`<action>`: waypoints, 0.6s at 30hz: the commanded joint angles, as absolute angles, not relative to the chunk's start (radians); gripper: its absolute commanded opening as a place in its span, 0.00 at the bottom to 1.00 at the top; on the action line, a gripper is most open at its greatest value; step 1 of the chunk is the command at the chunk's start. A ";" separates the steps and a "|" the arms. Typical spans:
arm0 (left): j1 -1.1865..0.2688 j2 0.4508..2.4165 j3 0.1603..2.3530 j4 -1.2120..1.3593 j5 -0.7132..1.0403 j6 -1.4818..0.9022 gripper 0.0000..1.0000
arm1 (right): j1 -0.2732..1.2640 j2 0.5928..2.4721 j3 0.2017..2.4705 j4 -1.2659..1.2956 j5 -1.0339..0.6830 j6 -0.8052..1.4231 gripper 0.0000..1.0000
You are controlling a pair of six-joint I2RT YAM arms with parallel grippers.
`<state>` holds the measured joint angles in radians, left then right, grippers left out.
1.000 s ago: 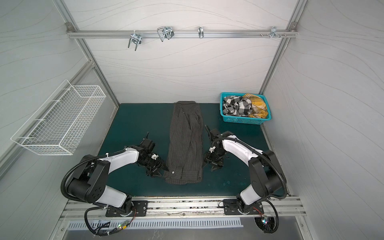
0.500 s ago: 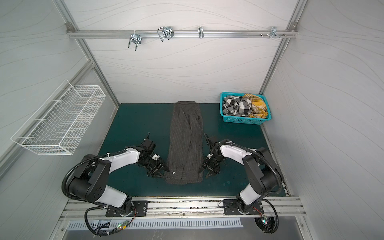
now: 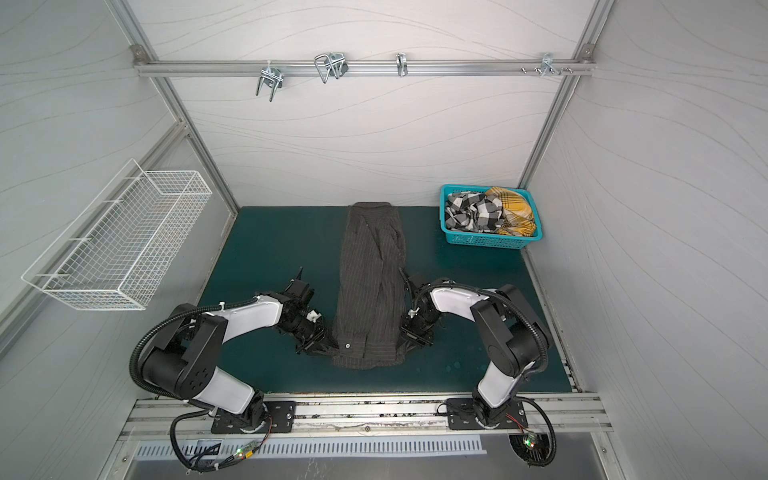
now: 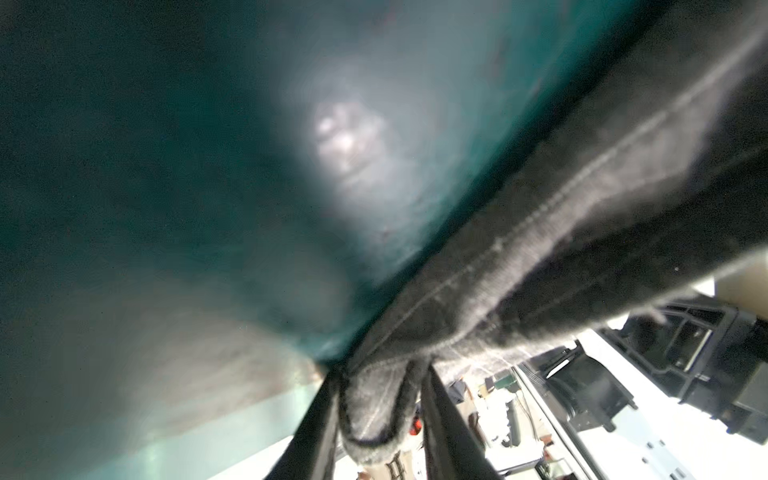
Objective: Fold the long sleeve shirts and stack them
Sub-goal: 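Grasp the near hem corners of the grey shirt with both grippers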
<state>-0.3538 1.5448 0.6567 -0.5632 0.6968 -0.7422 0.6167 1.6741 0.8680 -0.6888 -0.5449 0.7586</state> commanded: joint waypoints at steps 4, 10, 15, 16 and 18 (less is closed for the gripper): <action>-0.363 1.589 0.657 -0.519 0.700 -0.731 0.09 | 0.636 1.671 0.883 -0.725 -0.514 0.758 0.08; -0.365 1.534 0.661 -0.551 0.687 -0.723 0.00 | 0.648 1.626 0.894 -0.770 -0.494 0.754 0.00; -0.373 1.410 0.667 -0.644 0.668 -0.707 0.00 | 0.659 1.537 0.896 -0.844 -0.484 0.752 0.00; -0.377 1.387 0.663 -0.658 0.667 -0.706 0.00 | 0.663 1.516 0.892 -0.855 -0.482 0.752 0.00; -0.386 1.341 0.649 -0.683 0.668 -0.713 0.00 | 0.670 1.473 0.878 -0.876 -0.481 0.762 0.00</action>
